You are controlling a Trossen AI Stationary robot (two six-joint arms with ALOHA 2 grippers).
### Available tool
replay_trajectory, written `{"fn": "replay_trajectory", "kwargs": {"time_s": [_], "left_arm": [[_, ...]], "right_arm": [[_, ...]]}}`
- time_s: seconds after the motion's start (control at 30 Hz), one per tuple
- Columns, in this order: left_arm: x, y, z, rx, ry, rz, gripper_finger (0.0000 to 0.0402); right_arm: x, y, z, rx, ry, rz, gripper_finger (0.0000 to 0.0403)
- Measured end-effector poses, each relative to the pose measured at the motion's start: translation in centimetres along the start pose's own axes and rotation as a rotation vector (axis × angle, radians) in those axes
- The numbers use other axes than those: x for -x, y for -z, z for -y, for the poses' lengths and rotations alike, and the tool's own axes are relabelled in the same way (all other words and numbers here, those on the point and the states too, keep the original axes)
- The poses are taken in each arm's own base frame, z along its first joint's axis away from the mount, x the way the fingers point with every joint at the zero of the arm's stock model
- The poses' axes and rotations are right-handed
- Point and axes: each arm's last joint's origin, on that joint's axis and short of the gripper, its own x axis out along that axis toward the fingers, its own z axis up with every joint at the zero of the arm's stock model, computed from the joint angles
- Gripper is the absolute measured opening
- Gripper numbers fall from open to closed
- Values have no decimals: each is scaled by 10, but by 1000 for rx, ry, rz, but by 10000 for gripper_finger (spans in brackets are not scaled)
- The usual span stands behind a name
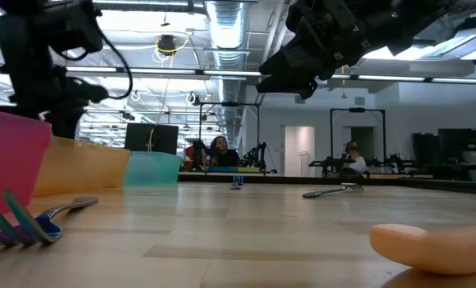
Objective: Sort silverware by color (type)
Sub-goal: Put the black fork into the blue bin
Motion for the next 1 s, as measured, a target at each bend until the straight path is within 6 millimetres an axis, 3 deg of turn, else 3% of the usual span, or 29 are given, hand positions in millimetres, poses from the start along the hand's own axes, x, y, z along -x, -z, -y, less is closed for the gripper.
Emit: {"fn": "replay_trajectory", "kwargs": {"time_s": [0.2,0.33,0.63,0.9,1.0], "left_arm": [[29,-9,24,-156,122,21,124],[58,-14,42,-366,227,75,124],[111,-9,85,-635,558,474,124],[133,7,109,-767,811,633,124],[130,13,112,-808,814,628,124]], "right_arm": [[0,0,7,-10,23,-9,254],[0,0,10,-13,33,-13,254],[4,14,30,-19,278,-152,254],[17,34,38,297,303,-460,254],[23,41,44,468,260,-614,254]]}}
